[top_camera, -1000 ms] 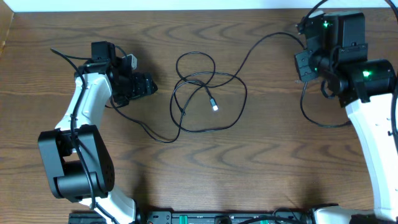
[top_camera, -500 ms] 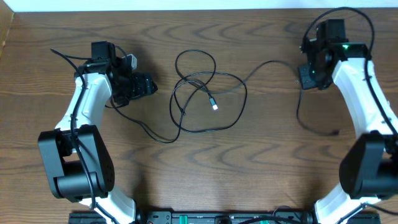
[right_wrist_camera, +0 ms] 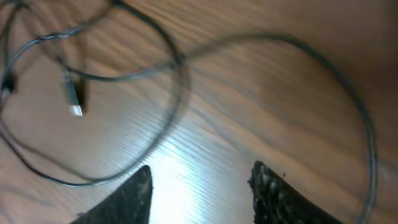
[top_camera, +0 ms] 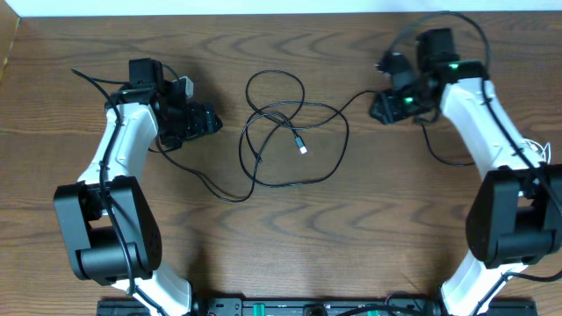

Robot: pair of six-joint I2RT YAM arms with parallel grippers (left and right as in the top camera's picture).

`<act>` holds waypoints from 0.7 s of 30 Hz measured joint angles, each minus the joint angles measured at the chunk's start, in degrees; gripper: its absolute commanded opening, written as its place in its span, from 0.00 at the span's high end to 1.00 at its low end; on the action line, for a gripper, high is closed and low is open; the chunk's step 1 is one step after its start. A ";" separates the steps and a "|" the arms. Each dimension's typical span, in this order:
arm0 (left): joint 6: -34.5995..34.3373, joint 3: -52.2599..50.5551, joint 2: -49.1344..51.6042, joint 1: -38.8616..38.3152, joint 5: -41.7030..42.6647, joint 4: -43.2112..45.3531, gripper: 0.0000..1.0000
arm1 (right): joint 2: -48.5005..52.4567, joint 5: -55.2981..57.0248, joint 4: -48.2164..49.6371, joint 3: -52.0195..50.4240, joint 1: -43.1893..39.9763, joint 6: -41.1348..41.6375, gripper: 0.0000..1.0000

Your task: Untangle cables

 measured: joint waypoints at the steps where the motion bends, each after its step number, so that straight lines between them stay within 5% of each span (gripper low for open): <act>1: 0.00 0.00 0.00 0.00 0.00 -0.07 0.16 | 0.00 -0.46 1.38 0.00 1.51 -1.07 0.60; 10: 0.00 0.00 0.00 0.00 0.00 0.00 0.16 | 0.02 3.37 11.45 -0.02 17.25 -15.06 0.50; 14: 0.00 0.00 0.00 0.00 0.00 -0.02 0.16 | 0.02 4.50 12.33 -0.42 18.62 -16.94 0.39; 21: 0.00 0.00 0.00 0.00 0.00 -0.02 0.16 | 1.51 4.87 12.94 -2.27 18.51 -17.40 0.37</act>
